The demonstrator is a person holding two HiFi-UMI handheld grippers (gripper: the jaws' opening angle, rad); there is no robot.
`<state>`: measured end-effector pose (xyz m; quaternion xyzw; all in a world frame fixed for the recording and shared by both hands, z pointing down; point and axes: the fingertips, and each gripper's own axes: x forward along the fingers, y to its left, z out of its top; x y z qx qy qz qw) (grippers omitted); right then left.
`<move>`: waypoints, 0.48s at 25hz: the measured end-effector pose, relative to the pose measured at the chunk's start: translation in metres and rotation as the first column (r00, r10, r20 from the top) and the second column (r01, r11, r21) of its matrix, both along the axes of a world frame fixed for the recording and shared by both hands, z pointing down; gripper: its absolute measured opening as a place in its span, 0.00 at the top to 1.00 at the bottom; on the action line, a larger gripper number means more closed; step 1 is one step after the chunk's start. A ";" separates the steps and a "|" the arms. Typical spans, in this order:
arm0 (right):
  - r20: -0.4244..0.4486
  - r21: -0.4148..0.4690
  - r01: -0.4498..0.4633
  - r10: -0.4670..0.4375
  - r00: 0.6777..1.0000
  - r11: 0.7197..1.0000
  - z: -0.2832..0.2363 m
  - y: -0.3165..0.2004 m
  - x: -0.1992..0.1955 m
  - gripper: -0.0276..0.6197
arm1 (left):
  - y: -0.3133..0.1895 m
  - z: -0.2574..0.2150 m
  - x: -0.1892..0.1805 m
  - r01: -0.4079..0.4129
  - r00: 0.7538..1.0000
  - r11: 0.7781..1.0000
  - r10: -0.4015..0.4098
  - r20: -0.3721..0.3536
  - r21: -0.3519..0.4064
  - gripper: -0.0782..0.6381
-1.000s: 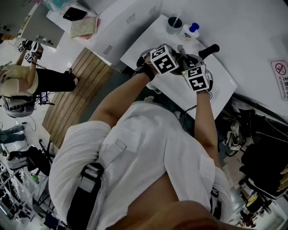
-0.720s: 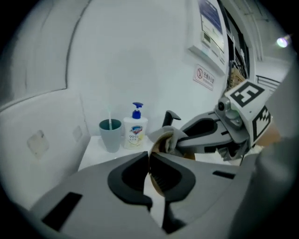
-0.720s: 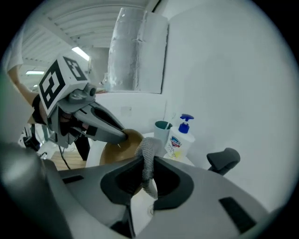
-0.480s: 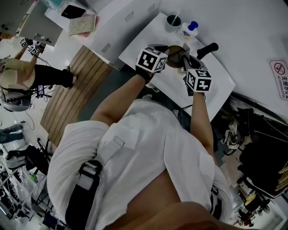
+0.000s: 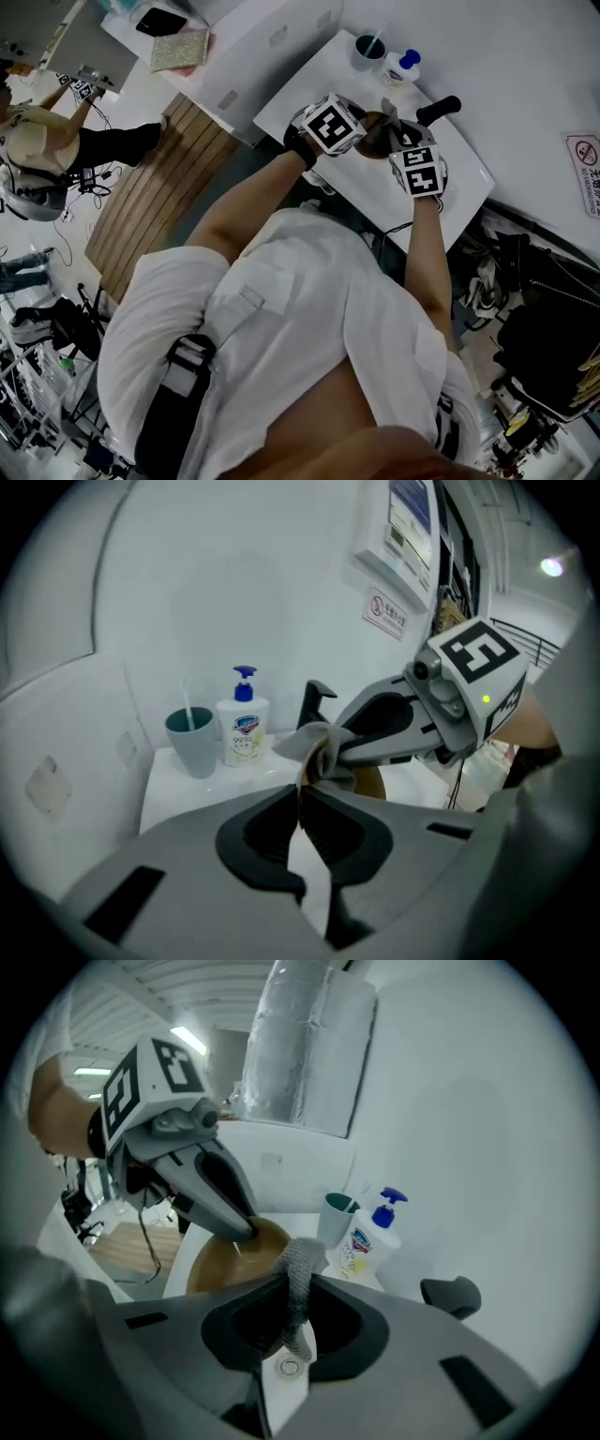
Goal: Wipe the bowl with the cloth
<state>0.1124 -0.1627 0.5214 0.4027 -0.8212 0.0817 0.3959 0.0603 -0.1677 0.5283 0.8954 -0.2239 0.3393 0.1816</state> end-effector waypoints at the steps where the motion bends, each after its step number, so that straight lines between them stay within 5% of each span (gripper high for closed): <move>1: -0.034 -0.002 0.045 -0.045 0.998 0.999 0.003 0.002 -0.005 0.84 | 0.003 0.002 0.002 -0.043 0.998 0.999 0.043 0.035 0.005 0.86; 8: -0.165 -0.045 0.284 -0.287 0.944 0.958 0.015 0.019 -0.033 0.84 | 0.021 0.007 0.014 -0.287 0.938 0.958 0.279 0.204 0.011 0.86; 12: -0.127 -0.022 0.264 -0.264 0.956 0.964 0.011 0.011 -0.036 0.84 | 0.017 0.009 0.009 -0.254 0.952 0.967 0.254 0.168 -0.021 0.86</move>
